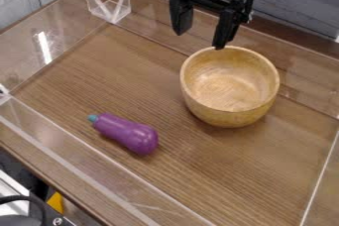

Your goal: Put the purple eggplant in the brown bowl

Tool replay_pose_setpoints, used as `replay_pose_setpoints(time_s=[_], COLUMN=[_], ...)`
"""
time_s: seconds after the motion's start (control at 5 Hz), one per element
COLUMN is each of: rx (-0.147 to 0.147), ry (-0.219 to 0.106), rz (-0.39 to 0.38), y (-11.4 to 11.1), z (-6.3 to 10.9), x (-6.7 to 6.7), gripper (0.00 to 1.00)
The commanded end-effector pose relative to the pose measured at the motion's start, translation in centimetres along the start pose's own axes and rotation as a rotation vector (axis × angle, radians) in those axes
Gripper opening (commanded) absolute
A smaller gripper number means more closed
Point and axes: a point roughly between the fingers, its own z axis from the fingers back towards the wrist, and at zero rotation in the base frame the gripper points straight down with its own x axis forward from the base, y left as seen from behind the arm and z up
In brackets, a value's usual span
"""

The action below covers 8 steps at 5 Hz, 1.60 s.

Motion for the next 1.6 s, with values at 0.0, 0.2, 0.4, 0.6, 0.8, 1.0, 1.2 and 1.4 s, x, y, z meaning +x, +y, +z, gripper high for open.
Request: replay_pose_setpoints(time_s=[0.0, 0.2, 0.4, 0.6, 0.8, 1.0, 1.2, 1.4], rx=[-0.001, 0.011, 0.019, 0.033, 0.053, 0.069, 0.086, 0.1], ry=[0.018, 0.032, 0.038, 0.043, 0.047, 0.052, 0.061, 0.076], rz=[-0.016, -0.158, -0.302, -0.447, -0.6, -0.717, -0.808, -0.9], y=[0.3, 1.1, 1.8, 3.6, 5.2, 6.4, 7.9, 8.5], z=[-0.2, -0.4, -0.5, -1.2, -2.2, -2.5, -2.9, -4.1], x=[-0.8, -2.8, -4.5, -6.0, -7.6, -9.6, -11.1, -11.4], gripper=[1.0, 1.0, 1.0, 1.0, 1.0, 1.0, 1.0, 1.0])
